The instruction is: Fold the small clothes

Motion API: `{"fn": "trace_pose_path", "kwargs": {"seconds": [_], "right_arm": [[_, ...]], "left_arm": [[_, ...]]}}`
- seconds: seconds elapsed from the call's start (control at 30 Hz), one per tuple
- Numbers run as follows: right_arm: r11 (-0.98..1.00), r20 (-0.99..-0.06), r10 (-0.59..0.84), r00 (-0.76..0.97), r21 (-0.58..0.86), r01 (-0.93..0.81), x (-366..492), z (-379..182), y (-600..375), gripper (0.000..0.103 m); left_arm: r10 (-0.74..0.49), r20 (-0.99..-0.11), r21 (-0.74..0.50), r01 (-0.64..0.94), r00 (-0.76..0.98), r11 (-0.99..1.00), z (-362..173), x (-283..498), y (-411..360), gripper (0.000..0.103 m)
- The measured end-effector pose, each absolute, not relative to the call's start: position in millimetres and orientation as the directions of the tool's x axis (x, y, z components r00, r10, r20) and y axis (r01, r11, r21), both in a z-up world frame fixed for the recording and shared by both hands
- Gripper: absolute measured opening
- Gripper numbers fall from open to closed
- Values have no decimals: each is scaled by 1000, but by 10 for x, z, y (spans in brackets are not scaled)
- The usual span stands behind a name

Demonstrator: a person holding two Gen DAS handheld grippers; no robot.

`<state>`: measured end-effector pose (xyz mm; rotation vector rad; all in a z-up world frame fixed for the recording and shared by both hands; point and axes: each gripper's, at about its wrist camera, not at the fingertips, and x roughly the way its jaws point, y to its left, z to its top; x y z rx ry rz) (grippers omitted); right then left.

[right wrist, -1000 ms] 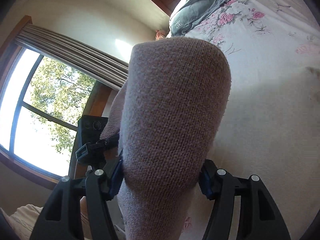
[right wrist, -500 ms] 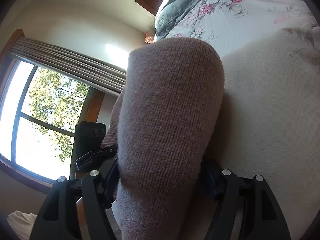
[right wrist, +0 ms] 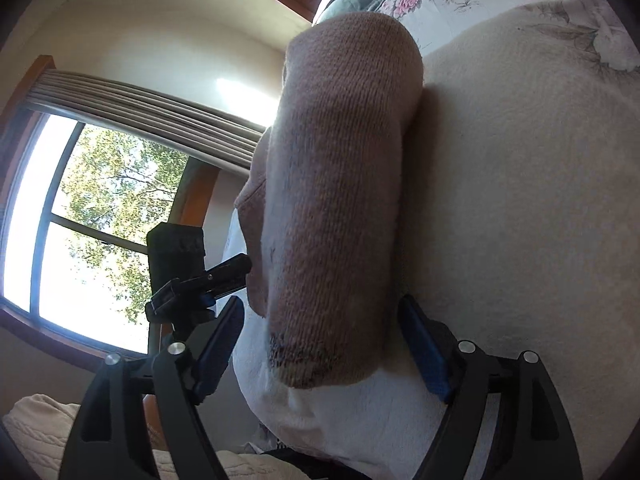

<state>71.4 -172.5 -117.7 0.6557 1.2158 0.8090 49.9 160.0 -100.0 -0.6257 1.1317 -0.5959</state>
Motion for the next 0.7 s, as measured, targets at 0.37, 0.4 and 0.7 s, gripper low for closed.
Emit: {"fn": "trace_pose_path", "kwargs": {"seconds": [0.37, 0.4, 0.7], "right_arm": [[488, -473, 871, 136, 864, -125, 739, -1286, -1676, 52], [506, -493, 860, 130, 856, -103, 746, -1305, -1689, 40], [694, -679, 719, 147, 696, -183, 687, -1001, -1617, 31]], "left_arm": [[-718, -635, -737, 56, 283, 674, -1269, 505, 1860, 27], [-719, -635, -737, 57, 284, 673, -1263, 495, 1883, 25], [-720, -638, -735, 62, 273, 675, -1285, 366, 1757, 25]]}}
